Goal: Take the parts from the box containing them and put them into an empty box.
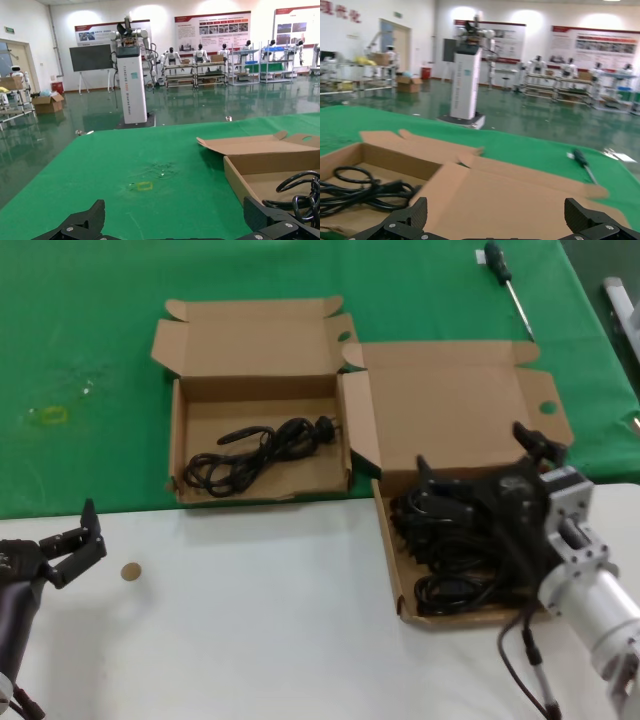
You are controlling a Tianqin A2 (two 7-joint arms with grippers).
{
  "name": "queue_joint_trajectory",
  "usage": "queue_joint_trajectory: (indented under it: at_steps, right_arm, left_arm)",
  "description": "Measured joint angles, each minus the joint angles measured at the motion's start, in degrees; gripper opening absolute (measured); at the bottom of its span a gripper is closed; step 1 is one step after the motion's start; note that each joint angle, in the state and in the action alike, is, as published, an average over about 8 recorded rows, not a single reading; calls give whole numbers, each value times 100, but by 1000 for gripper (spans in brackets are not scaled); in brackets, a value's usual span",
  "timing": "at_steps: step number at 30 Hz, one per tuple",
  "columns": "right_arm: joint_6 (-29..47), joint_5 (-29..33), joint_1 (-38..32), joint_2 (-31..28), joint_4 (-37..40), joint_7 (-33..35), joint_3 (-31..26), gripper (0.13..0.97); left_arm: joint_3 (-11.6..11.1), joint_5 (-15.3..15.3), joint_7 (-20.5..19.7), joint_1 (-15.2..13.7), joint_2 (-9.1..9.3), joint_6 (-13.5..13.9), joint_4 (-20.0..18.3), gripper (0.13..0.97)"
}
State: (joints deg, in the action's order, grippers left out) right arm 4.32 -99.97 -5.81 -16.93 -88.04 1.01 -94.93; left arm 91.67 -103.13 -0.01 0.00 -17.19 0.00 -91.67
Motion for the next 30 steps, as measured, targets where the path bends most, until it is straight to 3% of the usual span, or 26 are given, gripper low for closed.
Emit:
queue_joint_trajectory:
  at_steps: [8, 30]
  right_arm:
    - [-279, -204, 375, -17, -234, -66, 211, 966]
    - [-293, -214, 393, -17, -246, -69, 221, 966]
  left_arm:
    - [0, 0, 0, 0, 0, 0, 0, 966]
    - [0, 0, 0, 0, 0, 0, 0, 966]
